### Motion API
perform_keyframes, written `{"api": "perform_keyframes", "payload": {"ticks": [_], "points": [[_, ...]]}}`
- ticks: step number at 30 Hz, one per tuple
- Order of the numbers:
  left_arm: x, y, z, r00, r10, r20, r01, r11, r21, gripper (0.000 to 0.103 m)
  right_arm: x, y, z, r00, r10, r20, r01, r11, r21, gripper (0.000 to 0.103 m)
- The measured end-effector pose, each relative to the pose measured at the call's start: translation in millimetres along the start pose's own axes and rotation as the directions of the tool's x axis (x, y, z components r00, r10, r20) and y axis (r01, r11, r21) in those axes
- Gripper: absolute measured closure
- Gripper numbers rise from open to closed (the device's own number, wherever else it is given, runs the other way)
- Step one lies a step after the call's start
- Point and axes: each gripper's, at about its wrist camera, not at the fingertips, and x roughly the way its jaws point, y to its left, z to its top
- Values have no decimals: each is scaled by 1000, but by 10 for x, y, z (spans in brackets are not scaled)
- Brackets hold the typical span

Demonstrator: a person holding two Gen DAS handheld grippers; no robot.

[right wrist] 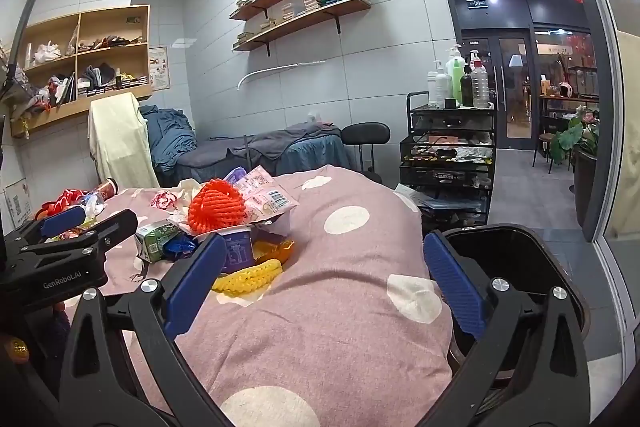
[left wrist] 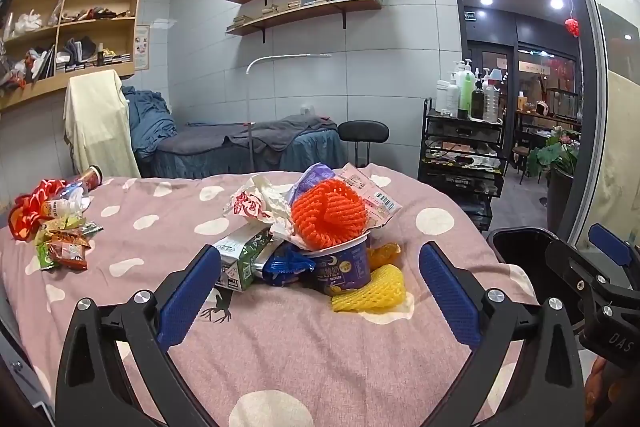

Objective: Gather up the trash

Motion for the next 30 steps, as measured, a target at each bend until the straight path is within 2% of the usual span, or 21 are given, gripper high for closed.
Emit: {"api": "perform_keyframes", "payload": {"ticks": [30], "points": [[143,48,-138,999,-5,-31,5,1000,8,5,61,40,-11,999,6,-34,-7,1000,-12,5]]}}
